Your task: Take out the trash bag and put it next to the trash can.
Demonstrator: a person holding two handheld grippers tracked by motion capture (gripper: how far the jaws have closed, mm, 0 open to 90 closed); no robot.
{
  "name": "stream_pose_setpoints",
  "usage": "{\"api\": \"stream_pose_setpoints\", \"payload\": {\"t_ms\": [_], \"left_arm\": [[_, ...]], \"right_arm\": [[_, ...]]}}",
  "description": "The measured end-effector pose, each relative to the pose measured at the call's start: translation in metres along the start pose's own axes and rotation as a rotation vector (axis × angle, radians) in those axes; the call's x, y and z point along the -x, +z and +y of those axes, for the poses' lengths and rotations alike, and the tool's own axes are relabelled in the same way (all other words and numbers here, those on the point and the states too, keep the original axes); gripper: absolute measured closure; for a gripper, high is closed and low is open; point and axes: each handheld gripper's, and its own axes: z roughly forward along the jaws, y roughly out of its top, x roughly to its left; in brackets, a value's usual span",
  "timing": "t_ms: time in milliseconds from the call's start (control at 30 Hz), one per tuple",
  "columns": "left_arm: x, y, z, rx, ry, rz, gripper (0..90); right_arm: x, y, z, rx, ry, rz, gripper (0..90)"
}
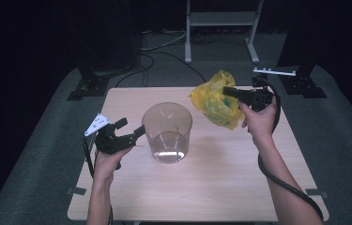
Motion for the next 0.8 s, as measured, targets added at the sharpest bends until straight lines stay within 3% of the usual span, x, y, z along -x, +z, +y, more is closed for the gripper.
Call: {"api": "stream_pose_setpoints", "payload": {"t_ms": [800], "left_arm": [[0.000, 0.000, 0.000, -0.008, 0.004, -0.005, 8.0]], "right_arm": [[0.025, 0.019, -0.023, -0.047, 0.043, -0.038, 90.0]]}}
